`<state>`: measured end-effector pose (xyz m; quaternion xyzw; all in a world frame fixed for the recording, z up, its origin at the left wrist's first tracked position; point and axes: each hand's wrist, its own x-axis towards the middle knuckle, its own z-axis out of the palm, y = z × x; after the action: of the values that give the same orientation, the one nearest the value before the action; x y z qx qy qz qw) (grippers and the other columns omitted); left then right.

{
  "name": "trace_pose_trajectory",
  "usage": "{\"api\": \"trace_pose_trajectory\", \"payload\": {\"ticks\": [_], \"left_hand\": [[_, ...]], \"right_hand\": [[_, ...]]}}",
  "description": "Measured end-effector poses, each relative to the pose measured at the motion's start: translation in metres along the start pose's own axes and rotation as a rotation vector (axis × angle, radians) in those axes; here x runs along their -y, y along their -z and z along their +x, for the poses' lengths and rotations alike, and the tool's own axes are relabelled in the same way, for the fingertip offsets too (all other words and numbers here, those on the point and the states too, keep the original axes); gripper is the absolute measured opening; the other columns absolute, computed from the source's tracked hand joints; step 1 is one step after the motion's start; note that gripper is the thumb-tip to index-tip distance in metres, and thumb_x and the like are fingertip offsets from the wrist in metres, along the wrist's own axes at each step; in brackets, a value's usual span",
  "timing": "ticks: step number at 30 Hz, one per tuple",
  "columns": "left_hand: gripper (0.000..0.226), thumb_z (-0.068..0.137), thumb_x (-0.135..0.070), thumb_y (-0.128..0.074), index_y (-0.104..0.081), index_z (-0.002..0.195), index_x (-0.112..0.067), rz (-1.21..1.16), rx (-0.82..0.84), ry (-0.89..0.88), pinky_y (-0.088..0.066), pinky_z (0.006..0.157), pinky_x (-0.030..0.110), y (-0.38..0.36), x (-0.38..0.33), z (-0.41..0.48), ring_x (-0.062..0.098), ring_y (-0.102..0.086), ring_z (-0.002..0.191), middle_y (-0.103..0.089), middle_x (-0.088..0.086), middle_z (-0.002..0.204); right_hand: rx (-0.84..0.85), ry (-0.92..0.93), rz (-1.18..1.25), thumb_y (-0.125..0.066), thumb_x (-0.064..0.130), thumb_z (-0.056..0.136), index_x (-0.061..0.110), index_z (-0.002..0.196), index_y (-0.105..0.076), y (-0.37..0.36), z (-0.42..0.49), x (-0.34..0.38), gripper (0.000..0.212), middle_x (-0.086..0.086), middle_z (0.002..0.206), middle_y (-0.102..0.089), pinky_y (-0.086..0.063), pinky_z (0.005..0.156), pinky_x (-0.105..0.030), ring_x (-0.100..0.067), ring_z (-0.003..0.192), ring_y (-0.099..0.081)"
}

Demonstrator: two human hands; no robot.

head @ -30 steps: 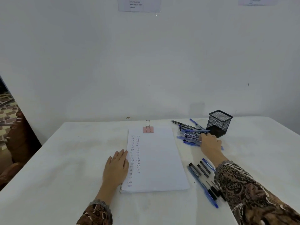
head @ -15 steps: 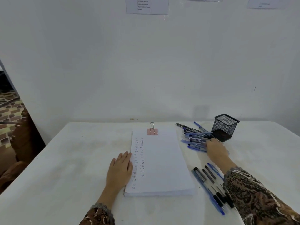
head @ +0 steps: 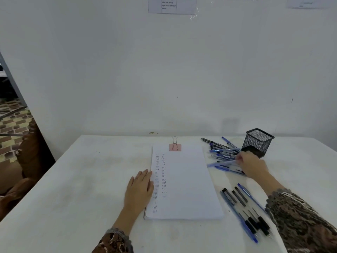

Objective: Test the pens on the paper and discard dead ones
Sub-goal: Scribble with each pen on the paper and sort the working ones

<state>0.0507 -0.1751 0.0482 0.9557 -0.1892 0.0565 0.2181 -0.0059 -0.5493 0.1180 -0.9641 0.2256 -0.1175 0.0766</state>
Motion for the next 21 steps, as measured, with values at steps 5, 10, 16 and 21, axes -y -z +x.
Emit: {"api": "trace_pose_trajectory", "payload": {"ticks": [5, 10, 16, 21], "left_hand": [[0.037, 0.084, -0.008, -0.058, -0.060, 0.119, -0.017, -0.159, -0.200, -0.211, -0.045, 0.096, 0.029, -0.001, -0.003, -0.003, 0.018, -0.056, 0.115, -0.056, 0.000, 0.128], [0.047, 0.093, -0.021, -0.051, -0.038, 0.138, -0.020, -0.509, -0.082, -0.164, -0.034, 0.106, 0.024, 0.007, -0.017, -0.002, 0.003, -0.040, 0.123, -0.041, -0.011, 0.137], [0.036, 0.094, -0.033, -0.039, -0.054, 0.124, -0.018, -0.472, 0.034, -0.247, -0.042, 0.090, 0.020, 0.006, -0.035, -0.002, 0.008, -0.054, 0.102, -0.058, -0.006, 0.109], [0.023, 0.098, -0.026, -0.037, -0.059, 0.100, -0.023, -0.348, -0.006, -0.252, -0.045, 0.079, 0.025, 0.000, -0.036, 0.004, 0.007, -0.054, 0.087, -0.061, -0.010, 0.094]], "right_hand": [[-0.263, 0.047, 0.944, -0.060, 0.003, 0.088, 0.018, 0.081, -0.062, 0.047, -0.027, 0.055, 0.017, -0.004, 0.073, -0.058, -0.041, 0.057, -0.010, -0.008, 0.061, -0.055], [0.049, 0.058, 1.280, -0.050, -0.008, 0.090, 0.014, 0.079, -0.056, 0.001, -0.067, 0.130, 0.025, -0.003, 0.067, -0.054, -0.049, 0.062, -0.020, -0.001, 0.051, -0.056], [0.205, -0.118, 1.665, -0.048, 0.000, 0.093, 0.005, 0.096, -0.056, -0.046, -0.100, 0.168, 0.010, -0.004, 0.071, -0.054, -0.051, 0.064, -0.019, -0.013, 0.061, -0.054], [0.259, 0.030, 1.420, -0.053, 0.003, 0.091, 0.007, 0.083, -0.063, -0.050, -0.112, 0.182, 0.014, -0.002, 0.066, -0.057, -0.047, 0.066, -0.018, -0.011, 0.065, -0.054]]}}
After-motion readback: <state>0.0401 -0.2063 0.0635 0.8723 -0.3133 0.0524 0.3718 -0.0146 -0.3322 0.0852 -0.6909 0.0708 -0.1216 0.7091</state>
